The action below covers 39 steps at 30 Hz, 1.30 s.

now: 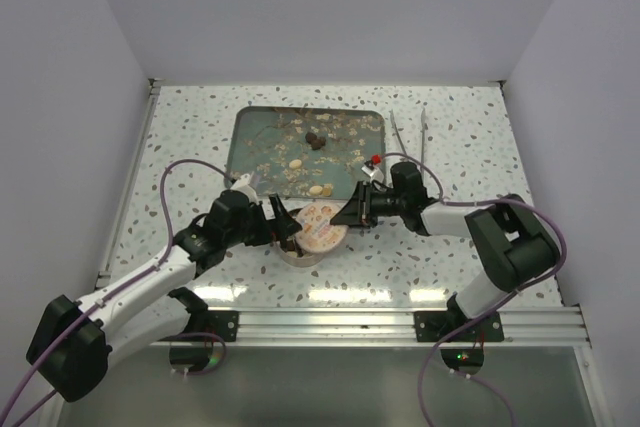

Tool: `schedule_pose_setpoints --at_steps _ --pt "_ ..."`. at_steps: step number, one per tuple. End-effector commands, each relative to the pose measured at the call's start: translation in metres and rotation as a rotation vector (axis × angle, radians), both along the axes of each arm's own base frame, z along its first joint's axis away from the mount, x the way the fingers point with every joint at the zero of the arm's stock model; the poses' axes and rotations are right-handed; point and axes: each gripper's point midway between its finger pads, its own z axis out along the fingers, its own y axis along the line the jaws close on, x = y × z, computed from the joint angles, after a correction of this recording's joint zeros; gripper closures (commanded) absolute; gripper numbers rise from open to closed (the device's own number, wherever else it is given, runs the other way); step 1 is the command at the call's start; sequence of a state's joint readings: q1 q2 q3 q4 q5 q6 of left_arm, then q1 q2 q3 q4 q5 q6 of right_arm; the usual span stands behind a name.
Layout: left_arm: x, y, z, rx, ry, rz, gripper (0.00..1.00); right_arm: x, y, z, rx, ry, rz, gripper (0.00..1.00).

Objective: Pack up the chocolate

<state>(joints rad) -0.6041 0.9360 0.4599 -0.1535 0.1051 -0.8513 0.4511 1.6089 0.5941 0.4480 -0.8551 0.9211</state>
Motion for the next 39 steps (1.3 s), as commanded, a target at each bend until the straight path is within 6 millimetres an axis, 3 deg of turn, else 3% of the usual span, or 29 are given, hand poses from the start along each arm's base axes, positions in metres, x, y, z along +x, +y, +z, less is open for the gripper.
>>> schedule_pose_setpoints --at_steps 1,19,39 --pt "0.007 -0.005 0.007 -0.024 -0.047 -0.016 0.00 -0.003 -0.008 -0.036 -0.137 0.022 -0.010 0.73" --pt "0.005 -0.007 0.003 -0.017 -0.031 -0.035 0.00 -0.010 0.022 -0.042 -0.164 0.022 0.068 0.67" --pt "0.006 -0.013 0.001 -0.024 -0.028 -0.069 0.00 -0.016 0.036 -0.055 -0.211 0.046 0.109 0.63"
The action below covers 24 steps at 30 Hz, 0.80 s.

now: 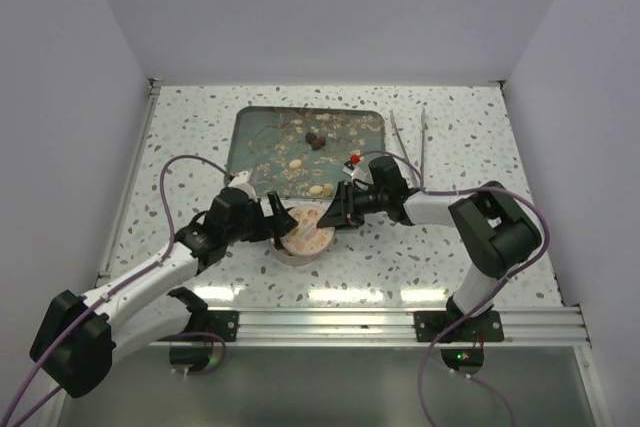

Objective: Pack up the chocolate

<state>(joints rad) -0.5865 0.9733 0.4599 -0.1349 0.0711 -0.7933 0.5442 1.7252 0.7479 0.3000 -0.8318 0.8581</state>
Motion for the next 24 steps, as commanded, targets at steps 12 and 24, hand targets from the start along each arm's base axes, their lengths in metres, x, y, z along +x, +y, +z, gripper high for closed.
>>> schedule_pose_setpoints --at_steps 12,24 --pt "-0.003 -0.026 0.013 -0.091 -0.004 -0.106 0.00 -0.001 0.012 -0.031 -0.149 -0.013 -0.017 0.63" --pt "-0.004 -0.030 0.020 -0.085 -0.009 -0.142 0.00 0.009 0.013 -0.007 -0.158 -0.067 -0.045 0.60"
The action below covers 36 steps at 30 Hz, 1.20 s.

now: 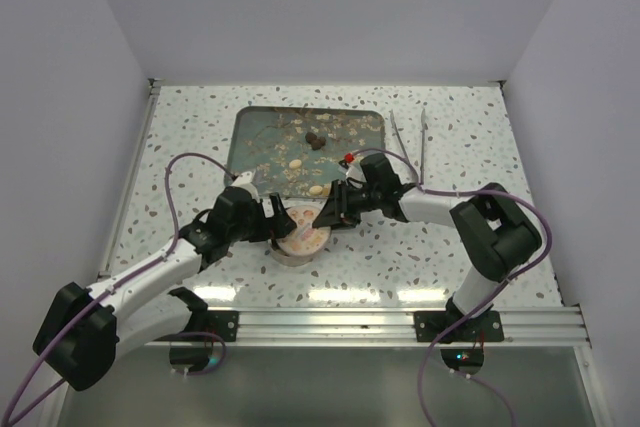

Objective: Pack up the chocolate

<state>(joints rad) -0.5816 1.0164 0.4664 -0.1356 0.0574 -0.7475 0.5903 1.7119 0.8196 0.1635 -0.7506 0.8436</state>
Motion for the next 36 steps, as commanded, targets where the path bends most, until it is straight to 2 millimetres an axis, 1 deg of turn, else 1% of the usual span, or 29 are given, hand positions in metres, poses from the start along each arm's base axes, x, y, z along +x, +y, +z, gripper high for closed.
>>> schedule_pose_setpoints --at_steps 1,4,9,15,24,30,31,36 --pt "-0.009 -0.035 0.030 -0.140 -0.002 -0.135 0.00 0.010 0.003 -0.008 -0.083 -0.072 -0.035 0.60" --pt "-0.007 -0.036 0.032 -0.145 -0.009 -0.141 0.00 0.013 0.004 -0.005 -0.087 -0.086 -0.031 0.59" --pt "-0.006 -0.038 0.034 -0.155 -0.017 -0.150 0.00 0.011 0.003 -0.010 -0.098 -0.075 -0.022 0.59" --pt "-0.006 -0.040 0.034 -0.157 -0.016 -0.155 0.00 0.010 0.005 -0.007 -0.115 -0.093 -0.001 0.59" --pt "-0.006 -0.042 0.037 -0.163 -0.025 -0.169 0.00 0.008 0.012 -0.003 -0.119 -0.107 0.023 0.59" --pt "-0.006 -0.044 0.040 -0.173 -0.034 -0.180 0.00 0.010 0.019 0.003 -0.116 -0.134 0.035 0.58" --pt "-0.006 -0.044 0.041 -0.175 -0.036 -0.183 0.00 0.008 0.018 0.001 -0.129 -0.120 0.039 0.58" --pt "-0.007 -0.045 0.041 -0.179 -0.035 -0.188 0.00 0.005 0.021 0.001 -0.143 -0.126 0.055 0.58"
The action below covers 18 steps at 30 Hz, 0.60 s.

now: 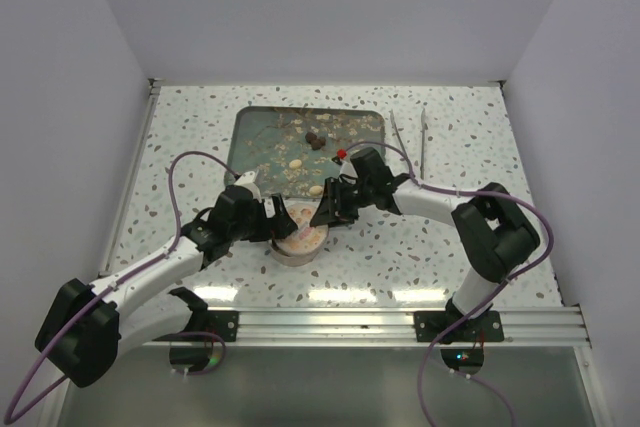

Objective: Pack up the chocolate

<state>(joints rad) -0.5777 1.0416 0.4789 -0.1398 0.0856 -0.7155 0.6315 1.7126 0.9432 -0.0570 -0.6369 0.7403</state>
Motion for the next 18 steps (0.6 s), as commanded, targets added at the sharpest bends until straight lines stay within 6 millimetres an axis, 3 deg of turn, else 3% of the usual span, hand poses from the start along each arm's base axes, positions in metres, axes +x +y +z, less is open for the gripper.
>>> schedule_pose_setpoints --at_steps 1,18 --pt "-0.005 -0.043 0.044 -0.196 -0.040 -0.150 0.00 0.000 0.018 0.002 -0.013 -0.074 0.043 0.58" --pt "-0.002 -0.050 0.054 -0.233 -0.068 -0.167 0.00 -0.007 0.031 0.003 -0.048 -0.096 0.096 0.55"
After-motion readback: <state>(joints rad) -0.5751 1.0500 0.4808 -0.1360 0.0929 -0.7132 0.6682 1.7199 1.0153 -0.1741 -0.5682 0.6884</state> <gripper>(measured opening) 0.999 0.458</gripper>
